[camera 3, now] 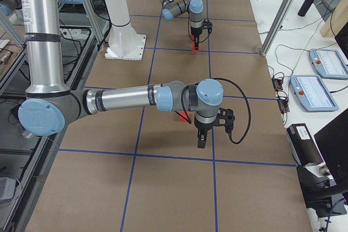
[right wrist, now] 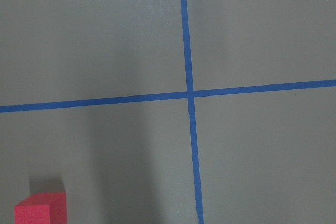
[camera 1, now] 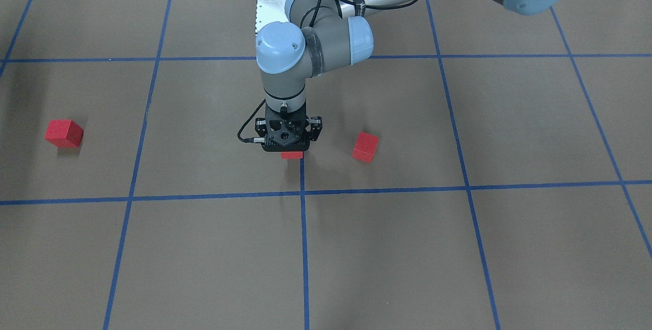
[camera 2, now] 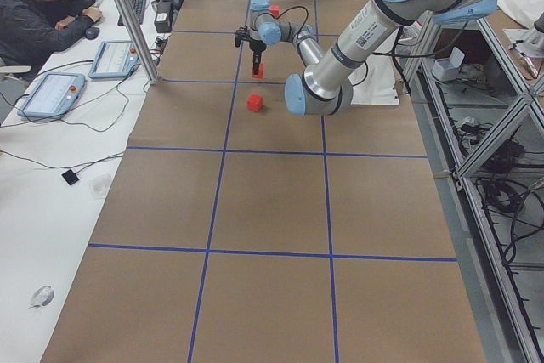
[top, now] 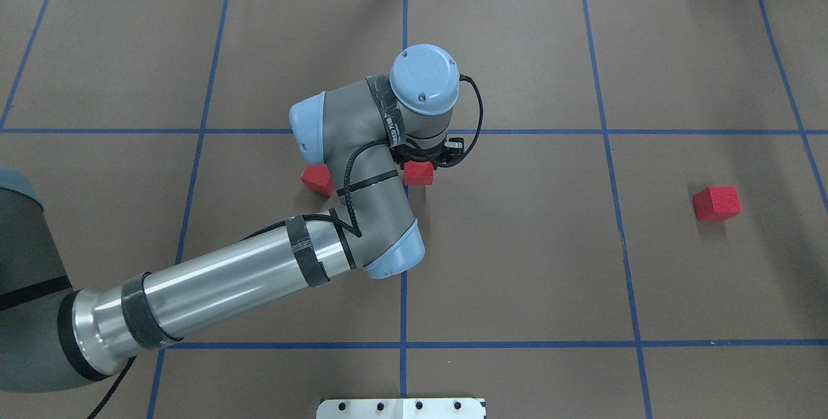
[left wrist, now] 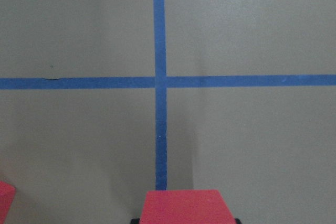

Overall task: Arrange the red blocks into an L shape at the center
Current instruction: 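Lower the cube beside the center red cube and open the left gripper, then lift the left gripper away while the right gripper reaches for the far red cube, then grasp the far red cube with the right gripper and lift it, then carry the red cube with the right gripper toward the center cubes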

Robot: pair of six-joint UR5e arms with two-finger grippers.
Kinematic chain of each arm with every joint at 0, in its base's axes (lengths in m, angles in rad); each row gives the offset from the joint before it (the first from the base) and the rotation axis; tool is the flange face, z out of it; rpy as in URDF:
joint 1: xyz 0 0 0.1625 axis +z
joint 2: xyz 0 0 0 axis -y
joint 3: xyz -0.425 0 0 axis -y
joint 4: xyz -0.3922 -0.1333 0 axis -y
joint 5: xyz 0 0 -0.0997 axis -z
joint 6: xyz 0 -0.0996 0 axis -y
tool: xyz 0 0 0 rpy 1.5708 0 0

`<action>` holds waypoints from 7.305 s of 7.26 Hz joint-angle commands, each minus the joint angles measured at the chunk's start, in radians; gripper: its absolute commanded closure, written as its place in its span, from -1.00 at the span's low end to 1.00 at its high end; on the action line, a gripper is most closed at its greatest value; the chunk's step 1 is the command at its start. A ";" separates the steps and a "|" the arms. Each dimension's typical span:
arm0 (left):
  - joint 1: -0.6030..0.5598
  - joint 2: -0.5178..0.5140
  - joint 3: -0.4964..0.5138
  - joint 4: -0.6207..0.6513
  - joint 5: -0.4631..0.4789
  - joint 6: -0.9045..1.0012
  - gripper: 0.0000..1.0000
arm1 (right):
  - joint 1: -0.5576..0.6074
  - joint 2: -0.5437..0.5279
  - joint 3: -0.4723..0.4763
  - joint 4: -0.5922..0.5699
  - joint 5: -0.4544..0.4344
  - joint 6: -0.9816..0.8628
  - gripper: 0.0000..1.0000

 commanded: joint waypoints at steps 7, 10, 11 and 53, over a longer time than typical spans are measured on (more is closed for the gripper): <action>-0.003 -0.009 0.053 -0.052 0.015 -0.005 -0.76 | -0.006 0.005 0.003 0.000 -0.002 0.002 -0.99; -0.075 -0.016 -0.021 -0.029 -0.020 -0.011 -0.98 | -0.023 0.068 -0.022 -0.003 -0.006 0.014 -0.99; -0.124 -0.014 -0.054 0.026 -0.086 -0.008 -0.98 | -0.023 0.072 -0.025 -0.002 0.030 0.105 -0.99; -0.219 0.431 -0.481 0.051 -0.154 0.148 -1.00 | -1.020 0.729 -0.144 0.025 -0.294 0.947 1.00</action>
